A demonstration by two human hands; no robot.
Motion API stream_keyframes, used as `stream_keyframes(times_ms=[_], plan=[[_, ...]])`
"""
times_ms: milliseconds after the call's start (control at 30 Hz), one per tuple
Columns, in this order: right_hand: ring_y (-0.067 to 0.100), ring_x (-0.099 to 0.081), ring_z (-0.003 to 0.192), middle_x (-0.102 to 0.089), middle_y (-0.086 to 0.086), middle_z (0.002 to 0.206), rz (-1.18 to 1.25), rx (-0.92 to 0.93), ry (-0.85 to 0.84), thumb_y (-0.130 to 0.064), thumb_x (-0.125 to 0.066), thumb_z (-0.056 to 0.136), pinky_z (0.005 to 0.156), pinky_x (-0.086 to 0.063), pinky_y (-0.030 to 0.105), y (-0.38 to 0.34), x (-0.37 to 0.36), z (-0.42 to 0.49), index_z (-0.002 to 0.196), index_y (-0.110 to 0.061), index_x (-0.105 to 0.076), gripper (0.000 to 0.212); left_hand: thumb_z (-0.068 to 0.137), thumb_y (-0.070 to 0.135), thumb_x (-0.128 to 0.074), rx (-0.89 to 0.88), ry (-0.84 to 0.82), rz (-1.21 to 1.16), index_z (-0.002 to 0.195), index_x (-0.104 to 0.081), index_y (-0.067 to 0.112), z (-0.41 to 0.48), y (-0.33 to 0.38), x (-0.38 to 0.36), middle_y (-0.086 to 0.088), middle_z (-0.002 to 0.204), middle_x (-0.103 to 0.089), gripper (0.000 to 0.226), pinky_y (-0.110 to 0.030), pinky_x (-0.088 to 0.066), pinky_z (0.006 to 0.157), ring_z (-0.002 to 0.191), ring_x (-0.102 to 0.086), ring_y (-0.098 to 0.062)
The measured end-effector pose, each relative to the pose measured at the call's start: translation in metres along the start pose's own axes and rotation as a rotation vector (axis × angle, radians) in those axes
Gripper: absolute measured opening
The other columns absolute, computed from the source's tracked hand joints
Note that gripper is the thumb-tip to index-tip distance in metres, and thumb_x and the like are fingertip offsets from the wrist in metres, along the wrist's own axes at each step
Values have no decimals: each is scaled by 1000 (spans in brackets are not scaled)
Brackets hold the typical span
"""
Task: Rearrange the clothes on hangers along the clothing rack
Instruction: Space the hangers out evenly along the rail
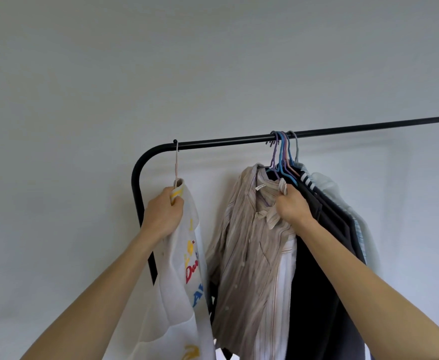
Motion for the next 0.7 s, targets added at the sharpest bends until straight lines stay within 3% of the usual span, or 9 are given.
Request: stream_keyframes(times_ms=[167, 267, 333, 433, 533, 700], plan=[[37, -56, 112, -63, 16, 118, -18, -6, 18, -12, -40, 94, 91, -43, 40, 8, 23, 6, 114, -9, -57, 26, 97, 27, -38, 6, 3, -11, 137, -47, 21, -1, 5, -5, 0, 93, -62, 42, -31, -42, 66, 79, -56, -17], [35, -58, 113, -63, 14, 120, -9, 50, -18, -29, -42, 99, 93, -43, 39, -1, 15, -4, 119, -9, -57, 32, 97, 26, -38, 8, -10, -33, 135, -48, 20, -2, 11, -11, -1, 95, -62, 40, -32, -42, 67, 81, -57, -19], [31, -60, 104, -65, 10, 110, 3, 111, -72, -43, -41, 99, 88, -46, 36, -9, 0, -15, 107, -10, -59, 38, 97, 26, -37, 12, -5, -38, 137, -47, 20, -2, 11, -15, -2, 97, -63, 42, -33, -44, 72, 86, -58, -23], [27, -59, 91, -63, 6, 91, 70, 165, -109, -37, -39, 101, 78, -42, 34, -18, -20, -25, 83, -15, -52, 31, 97, 26, -37, 26, 17, -26, 139, -46, 22, 0, 10, -17, -2, 97, -62, 43, -34, -43, 75, 88, -57, -25], [21, -52, 76, -54, -2, 74, 96, 199, -134, -32, -40, 102, 71, -39, 33, -28, -34, -30, 73, -19, -45, 32, 97, 25, -36, 16, 15, -39, 142, -42, 30, -1, 13, -20, 0, 96, -61, 46, -34, -42, 76, 87, -56, -24], [24, -59, 85, -63, 6, 87, 115, 205, -158, -31, -39, 102, 81, -47, 38, -27, -54, -34, 99, -4, -56, 31, 96, 25, -36, 13, 6, -50, 138, -45, 24, -1, 18, -27, -4, 90, -63, 43, -34, -42, 71, 84, -59, -27]])
Point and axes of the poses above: each hand's wrist, its own z-axis towards the middle knuckle, its own x-axis out of the back of the hand, y = z × x, the point moved 6 cm from there along z, towards the middle knuckle
